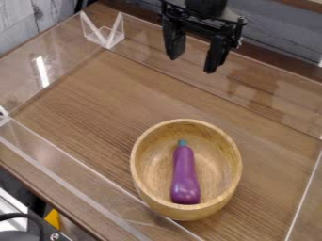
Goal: Remove the purple eggplant from inside the brown bowl and put it on the table
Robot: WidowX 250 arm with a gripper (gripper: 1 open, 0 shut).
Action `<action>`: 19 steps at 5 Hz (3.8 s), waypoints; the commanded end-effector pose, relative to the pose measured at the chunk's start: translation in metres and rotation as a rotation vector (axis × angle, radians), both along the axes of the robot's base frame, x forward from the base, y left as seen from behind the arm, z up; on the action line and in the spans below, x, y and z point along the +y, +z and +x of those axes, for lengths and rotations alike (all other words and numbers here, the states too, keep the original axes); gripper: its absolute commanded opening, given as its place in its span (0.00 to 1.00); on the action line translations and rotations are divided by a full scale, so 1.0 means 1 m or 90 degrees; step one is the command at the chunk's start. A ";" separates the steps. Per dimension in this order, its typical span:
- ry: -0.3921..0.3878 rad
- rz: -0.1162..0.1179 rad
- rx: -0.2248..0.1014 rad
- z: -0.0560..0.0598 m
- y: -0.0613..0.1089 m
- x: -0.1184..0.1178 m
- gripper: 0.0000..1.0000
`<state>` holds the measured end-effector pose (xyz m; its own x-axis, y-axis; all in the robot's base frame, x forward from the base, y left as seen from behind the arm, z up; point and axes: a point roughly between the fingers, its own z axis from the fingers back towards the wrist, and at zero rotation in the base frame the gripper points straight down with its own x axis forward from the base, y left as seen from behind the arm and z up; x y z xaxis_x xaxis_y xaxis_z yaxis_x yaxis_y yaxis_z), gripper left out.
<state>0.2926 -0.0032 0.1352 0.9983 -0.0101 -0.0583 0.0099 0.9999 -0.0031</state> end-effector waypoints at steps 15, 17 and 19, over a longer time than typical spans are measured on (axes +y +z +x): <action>0.241 -0.087 -0.023 -0.084 -0.057 -0.047 1.00; 0.259 -0.086 -0.019 -0.083 -0.063 -0.050 1.00; 0.267 -0.081 -0.008 -0.084 -0.064 -0.052 1.00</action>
